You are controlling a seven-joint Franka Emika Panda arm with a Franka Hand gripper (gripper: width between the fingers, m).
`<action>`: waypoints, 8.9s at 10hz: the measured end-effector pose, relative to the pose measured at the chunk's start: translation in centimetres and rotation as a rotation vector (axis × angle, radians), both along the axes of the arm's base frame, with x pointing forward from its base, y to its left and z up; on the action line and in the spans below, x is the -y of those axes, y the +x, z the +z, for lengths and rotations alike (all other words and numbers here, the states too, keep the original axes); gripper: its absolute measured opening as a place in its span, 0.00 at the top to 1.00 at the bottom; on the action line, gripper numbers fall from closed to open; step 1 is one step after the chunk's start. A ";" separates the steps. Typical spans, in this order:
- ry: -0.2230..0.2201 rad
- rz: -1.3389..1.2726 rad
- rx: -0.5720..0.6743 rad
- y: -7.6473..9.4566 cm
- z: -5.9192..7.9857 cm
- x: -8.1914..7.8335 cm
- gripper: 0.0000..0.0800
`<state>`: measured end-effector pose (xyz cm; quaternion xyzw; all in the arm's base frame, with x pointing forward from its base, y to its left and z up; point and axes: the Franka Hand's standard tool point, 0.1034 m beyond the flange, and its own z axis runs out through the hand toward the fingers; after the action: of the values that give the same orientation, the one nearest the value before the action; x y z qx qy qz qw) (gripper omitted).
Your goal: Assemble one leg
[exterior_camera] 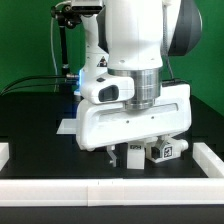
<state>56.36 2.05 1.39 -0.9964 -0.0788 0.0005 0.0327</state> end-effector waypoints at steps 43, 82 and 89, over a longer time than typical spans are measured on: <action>-0.022 -0.408 -0.035 -6.8 6.8 10.3 0.19; 0.037 -0.550 0.003 -4.6 9.7 6.2 0.64; -0.041 -0.217 0.063 -13.3 5.9 16.7 0.64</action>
Offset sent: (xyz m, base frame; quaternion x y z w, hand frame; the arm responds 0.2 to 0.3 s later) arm 0.0000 0.0000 0.0000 0.0000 0.0000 0.0000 1.0000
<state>43.08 -14.64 7.33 -0.9990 0.0286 -0.0328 0.0097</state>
